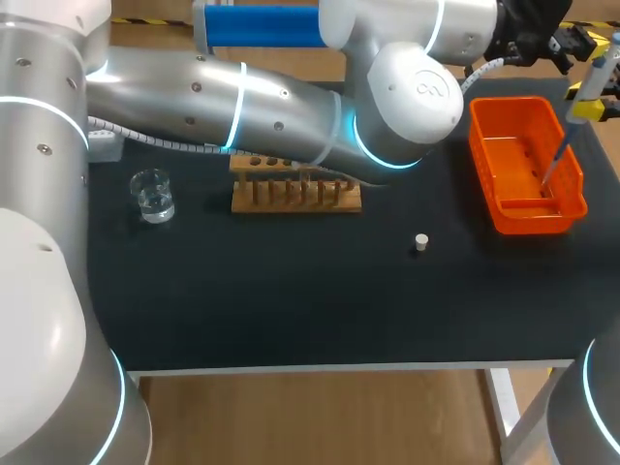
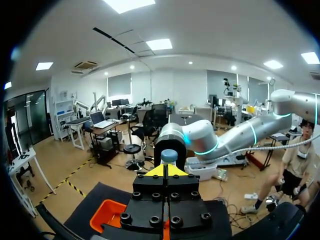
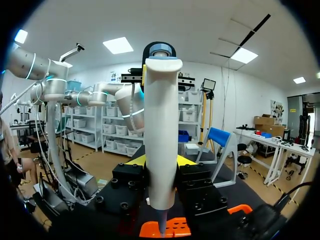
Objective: Invert the test tube, pick up the pipette, mount the tip to pipette, aspirate from beaker and dispense into the tube, eject the tip, return the pipette, and cap with the stopper.
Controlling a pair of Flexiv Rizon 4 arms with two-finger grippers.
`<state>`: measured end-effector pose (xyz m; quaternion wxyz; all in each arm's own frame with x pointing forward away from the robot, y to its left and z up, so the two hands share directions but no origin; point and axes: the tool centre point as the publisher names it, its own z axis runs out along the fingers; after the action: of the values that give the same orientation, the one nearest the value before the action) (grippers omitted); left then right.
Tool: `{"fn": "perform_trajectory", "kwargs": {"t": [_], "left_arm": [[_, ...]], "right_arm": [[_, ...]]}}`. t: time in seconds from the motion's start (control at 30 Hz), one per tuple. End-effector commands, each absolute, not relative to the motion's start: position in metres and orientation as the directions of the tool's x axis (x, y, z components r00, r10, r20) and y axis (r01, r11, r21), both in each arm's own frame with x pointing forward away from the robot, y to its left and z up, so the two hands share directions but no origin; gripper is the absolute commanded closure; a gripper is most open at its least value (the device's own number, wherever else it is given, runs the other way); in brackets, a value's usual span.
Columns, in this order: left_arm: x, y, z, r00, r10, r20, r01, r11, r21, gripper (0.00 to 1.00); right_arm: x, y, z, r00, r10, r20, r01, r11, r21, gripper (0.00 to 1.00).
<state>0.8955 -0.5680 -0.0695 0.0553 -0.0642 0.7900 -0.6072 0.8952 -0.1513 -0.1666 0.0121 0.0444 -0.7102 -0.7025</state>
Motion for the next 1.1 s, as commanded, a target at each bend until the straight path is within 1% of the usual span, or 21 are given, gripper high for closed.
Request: {"fn": "perform_trajectory", "kwargs": {"t": [0.03, 1.1], "left_arm": [[0.898, -0.569, -0.078, -0.987, -0.162, -0.006, -0.002, 0.046, -0.999, 1.00], [0.897, -0.568, -0.098, -0.984, -0.175, 0.018, -0.024, 0.032, -0.999, 1.00]], "right_arm": [[0.895, -0.152, -0.165, -0.996, -0.081, -0.045, -0.046, 0.011, 0.999, 1.00], [0.895, -0.152, -0.165, -0.996, -0.081, -0.045, -0.046, 0.011, 0.999, 1.00]]}}
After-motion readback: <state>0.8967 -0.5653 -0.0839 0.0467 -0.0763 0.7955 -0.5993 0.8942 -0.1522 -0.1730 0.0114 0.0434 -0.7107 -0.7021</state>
